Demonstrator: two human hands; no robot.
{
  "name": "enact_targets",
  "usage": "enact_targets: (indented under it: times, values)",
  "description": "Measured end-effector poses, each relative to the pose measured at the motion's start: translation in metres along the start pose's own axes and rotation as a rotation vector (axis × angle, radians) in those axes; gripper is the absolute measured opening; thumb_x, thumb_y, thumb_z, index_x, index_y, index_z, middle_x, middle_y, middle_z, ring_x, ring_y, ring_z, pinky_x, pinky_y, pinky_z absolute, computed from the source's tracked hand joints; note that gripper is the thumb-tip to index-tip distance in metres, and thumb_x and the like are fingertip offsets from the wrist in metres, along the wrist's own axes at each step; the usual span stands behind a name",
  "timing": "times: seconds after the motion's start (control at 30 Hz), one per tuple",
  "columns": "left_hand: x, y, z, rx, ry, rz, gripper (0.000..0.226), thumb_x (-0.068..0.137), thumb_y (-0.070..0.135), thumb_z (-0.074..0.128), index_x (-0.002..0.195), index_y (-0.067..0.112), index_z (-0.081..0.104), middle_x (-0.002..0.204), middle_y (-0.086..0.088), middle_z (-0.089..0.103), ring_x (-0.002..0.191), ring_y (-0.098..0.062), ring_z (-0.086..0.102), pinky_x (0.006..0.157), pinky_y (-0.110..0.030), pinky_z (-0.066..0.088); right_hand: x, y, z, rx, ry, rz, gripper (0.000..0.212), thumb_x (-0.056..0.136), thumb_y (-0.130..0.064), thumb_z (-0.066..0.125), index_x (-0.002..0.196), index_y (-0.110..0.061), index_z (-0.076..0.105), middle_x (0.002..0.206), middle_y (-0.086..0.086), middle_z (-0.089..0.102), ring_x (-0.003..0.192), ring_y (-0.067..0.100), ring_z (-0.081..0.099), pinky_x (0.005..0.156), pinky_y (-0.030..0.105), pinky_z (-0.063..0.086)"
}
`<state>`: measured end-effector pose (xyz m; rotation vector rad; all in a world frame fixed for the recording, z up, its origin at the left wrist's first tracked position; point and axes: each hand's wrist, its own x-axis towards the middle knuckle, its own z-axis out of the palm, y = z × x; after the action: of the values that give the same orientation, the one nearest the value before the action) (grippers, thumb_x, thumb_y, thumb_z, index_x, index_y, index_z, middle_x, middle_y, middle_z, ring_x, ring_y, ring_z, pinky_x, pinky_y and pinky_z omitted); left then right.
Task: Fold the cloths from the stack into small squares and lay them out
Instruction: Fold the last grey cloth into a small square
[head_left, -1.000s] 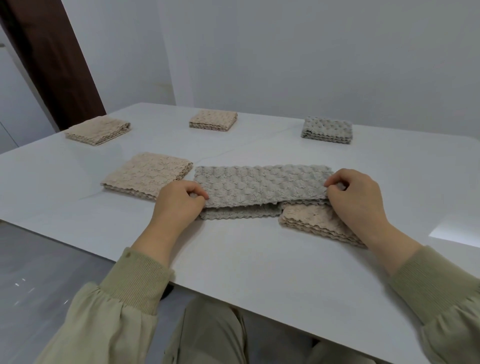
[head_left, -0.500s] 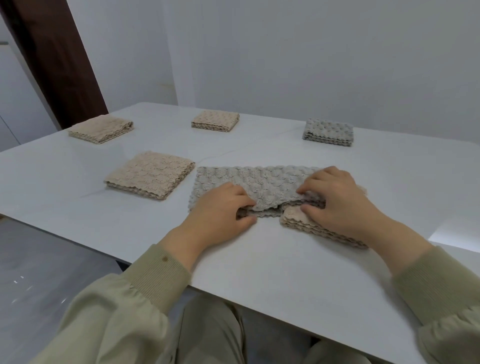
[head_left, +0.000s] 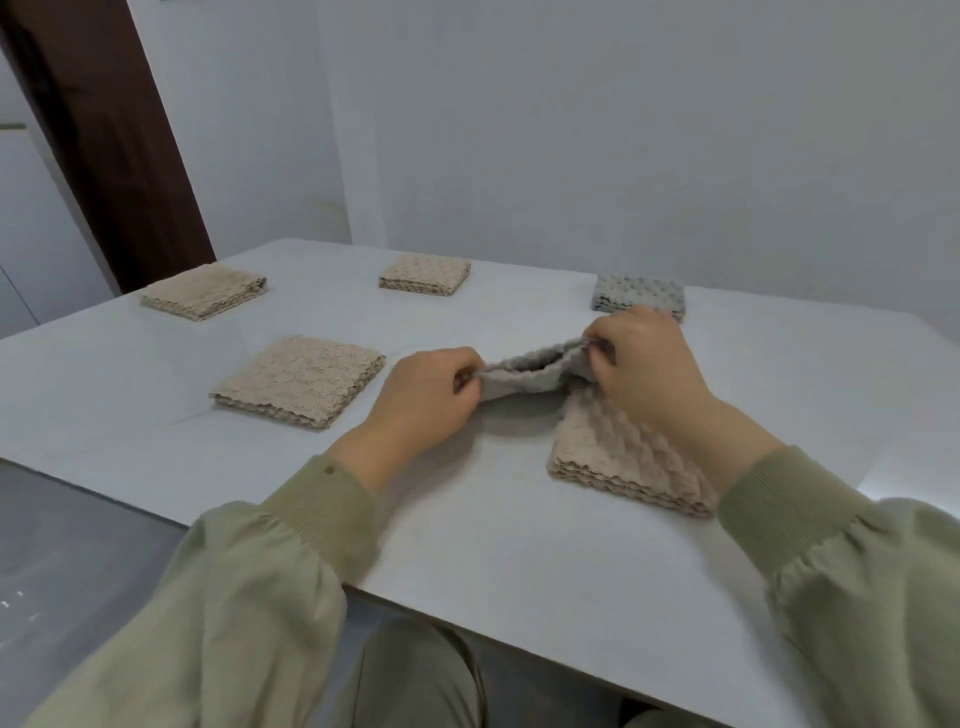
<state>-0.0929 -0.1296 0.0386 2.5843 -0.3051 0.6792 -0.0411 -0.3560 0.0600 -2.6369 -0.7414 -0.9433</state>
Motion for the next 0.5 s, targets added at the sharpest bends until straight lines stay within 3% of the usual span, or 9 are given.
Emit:
enact_targets:
  times: [0.2,0.3,0.4,0.5]
  values:
    - [0.051,0.006,-0.035,-0.083,-0.005,-0.135,0.018,0.091,0.010,0.051,0.094,0.017,0.067,0.089,0.002,0.063,0.084,-0.017,0.053,0.075,-0.028,0.042,0.051,0.001,-0.014,0.030,0.040,0.073,0.018,0.092,-0.009,0.046,0.095,-0.010,0.064,0.087,0.008,0.066,0.082,0.031,0.058,0.079,0.036,0.036]
    - [0.069,0.002,-0.054,-0.025,-0.005,-0.139,0.019,0.091,0.008,0.051,0.098,0.014,0.067,0.094,0.002,0.060,0.089,-0.016,0.051,0.079,-0.027,0.040,0.069,-0.002,-0.031,0.116,0.024,0.138,0.015,0.093,-0.020,0.053,0.091,-0.011,0.065,0.085,0.004,0.065,0.079,0.024,0.057,0.070,0.029,0.037]
    - [0.080,-0.003,-0.072,0.052,-0.145,-0.176,0.017,0.089,0.007,0.053,0.097,0.014,0.066,0.096,0.001,0.058,0.092,-0.018,0.053,0.077,-0.025,0.038,0.084,-0.006,-0.049,0.363,-0.041,0.249,0.014,0.087,-0.025,0.064,0.080,-0.013,0.067,0.077,0.000,0.063,0.076,0.016,0.055,0.061,0.025,0.037]
    - [0.083,-0.002,-0.085,-0.020,-0.361,-0.153,0.023,0.083,0.002,0.059,0.100,0.018,0.061,0.103,0.001,0.059,0.101,-0.017,0.056,0.080,-0.025,0.043,0.092,-0.015,-0.064,0.512,-0.123,0.227,0.011,0.085,-0.021,0.066,0.077,-0.014,0.068,0.075,0.002,0.064,0.070,0.013,0.056,0.057,0.014,0.041]
